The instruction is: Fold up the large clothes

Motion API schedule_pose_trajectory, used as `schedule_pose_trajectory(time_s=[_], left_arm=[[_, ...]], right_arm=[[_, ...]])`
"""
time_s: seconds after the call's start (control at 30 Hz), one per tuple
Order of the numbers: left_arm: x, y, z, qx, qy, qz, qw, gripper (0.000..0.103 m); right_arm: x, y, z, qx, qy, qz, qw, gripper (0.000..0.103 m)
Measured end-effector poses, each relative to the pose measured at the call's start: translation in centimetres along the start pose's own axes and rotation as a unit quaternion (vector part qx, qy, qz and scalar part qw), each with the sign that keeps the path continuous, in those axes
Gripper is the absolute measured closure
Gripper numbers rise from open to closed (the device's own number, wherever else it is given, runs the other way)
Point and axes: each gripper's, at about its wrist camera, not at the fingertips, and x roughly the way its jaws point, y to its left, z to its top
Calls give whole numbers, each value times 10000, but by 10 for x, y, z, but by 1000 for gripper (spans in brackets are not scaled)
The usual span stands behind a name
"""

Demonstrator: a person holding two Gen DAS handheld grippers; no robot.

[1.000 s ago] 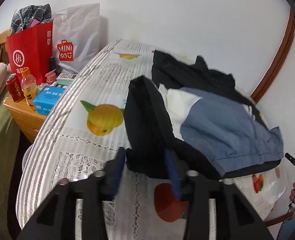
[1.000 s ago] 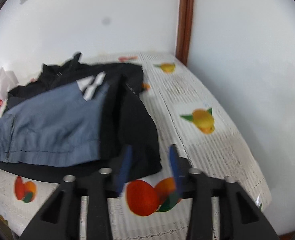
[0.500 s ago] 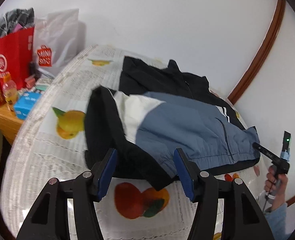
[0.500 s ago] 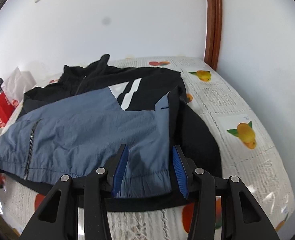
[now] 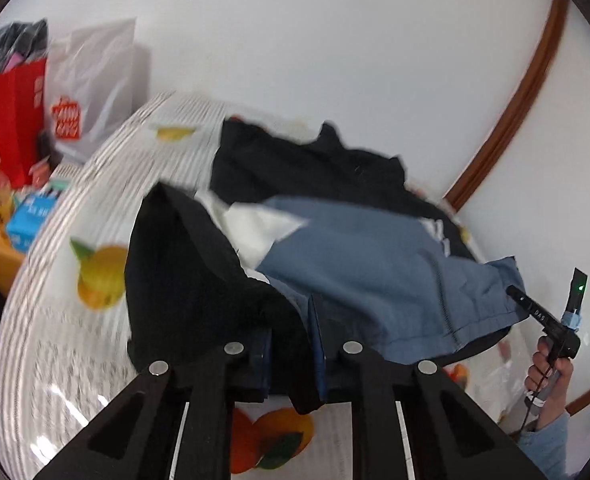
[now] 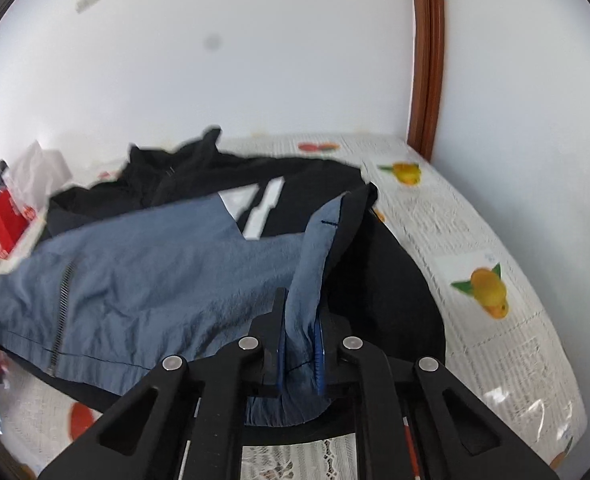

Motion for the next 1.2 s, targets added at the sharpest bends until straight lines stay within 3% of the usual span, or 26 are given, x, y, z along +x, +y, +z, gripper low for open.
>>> schedule_pose_trajectory(time_s=[0.27,0.6,1.0,1.2], left_arm=[[-3,-8,43,91,-352,3,9993,92],[36,-9,89,221,-446,283,9984,92],[114,9,115,55,100,607,9981,90],[140,11,117,68,409,626,9972,89]], right_arm=[[-16,-3,32,150,-324,135,9993,94],[15,-10,70,511,-393,239,9976,94],[109,-13,84,724,237,127,9970,93],[142,-11,85,592,627,-176,9961,88]])
